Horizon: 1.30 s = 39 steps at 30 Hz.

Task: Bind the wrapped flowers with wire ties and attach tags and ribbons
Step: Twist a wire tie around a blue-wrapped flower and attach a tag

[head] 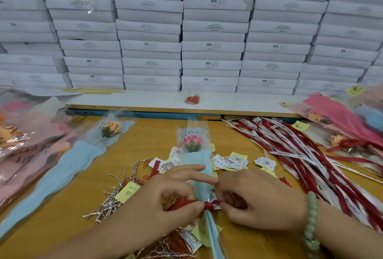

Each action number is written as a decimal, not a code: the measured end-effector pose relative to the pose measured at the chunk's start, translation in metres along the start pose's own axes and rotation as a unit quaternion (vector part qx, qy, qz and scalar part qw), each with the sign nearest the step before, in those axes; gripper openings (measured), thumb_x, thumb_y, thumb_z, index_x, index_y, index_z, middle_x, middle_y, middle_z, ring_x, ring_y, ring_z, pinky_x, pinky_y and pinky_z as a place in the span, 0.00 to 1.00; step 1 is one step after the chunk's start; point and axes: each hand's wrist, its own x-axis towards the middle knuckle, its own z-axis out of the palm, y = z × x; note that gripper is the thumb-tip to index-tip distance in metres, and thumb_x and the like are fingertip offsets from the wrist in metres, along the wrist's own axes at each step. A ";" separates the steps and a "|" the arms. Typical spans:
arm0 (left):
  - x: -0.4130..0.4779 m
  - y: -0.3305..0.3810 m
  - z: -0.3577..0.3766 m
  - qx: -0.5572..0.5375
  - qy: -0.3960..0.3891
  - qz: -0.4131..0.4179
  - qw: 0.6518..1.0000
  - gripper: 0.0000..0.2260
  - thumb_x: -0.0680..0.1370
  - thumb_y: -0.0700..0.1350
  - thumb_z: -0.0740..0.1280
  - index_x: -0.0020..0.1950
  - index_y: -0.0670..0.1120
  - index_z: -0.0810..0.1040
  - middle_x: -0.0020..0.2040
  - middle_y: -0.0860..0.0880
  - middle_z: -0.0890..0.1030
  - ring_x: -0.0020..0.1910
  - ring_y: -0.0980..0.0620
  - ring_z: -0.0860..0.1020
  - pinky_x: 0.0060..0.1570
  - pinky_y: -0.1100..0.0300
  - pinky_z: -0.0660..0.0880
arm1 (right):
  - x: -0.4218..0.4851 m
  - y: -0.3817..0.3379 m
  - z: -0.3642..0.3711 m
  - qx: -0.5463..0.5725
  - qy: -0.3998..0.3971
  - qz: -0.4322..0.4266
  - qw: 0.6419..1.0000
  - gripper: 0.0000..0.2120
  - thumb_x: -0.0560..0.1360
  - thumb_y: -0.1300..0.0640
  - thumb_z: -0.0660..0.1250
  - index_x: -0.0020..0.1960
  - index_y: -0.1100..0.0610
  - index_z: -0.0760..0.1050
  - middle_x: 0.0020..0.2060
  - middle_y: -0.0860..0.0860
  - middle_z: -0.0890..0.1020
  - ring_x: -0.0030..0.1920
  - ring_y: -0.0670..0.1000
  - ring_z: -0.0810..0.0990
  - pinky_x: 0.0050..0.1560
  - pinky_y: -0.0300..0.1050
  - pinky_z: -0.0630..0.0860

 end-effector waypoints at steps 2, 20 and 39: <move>0.003 0.002 0.001 -0.135 0.000 -0.021 0.991 0.09 0.77 0.47 0.67 0.39 0.53 0.85 0.61 0.60 0.81 0.65 0.59 0.75 0.64 0.61 0.71 | 0.001 -0.001 0.000 0.043 0.010 0.011 0.999 0.04 0.76 0.49 0.62 0.43 0.46 0.70 0.34 0.40 0.72 0.36 0.41 0.71 0.35 0.34 0.65; 0.016 -0.015 0.019 -0.166 0.049 -0.094 0.980 0.11 0.83 0.35 0.58 0.54 0.43 0.80 0.33 0.52 0.79 0.28 0.55 0.74 0.26 0.66 0.68 | 0.007 -0.009 0.005 0.577 0.075 0.111 0.806 0.10 0.75 0.59 0.70 0.49 0.59 0.69 0.39 0.53 0.81 0.38 0.51 0.83 0.19 0.36 0.68; 0.012 -0.027 0.018 -0.190 0.035 -0.097 0.976 0.11 0.75 0.52 0.67 0.35 0.50 0.82 0.27 0.52 0.76 0.24 0.57 0.71 0.28 0.67 0.67 | 0.008 -0.016 0.009 0.728 0.075 0.063 0.678 0.12 0.77 0.58 0.65 0.58 0.63 0.73 0.57 0.60 0.82 0.61 0.58 0.80 0.22 0.34 0.71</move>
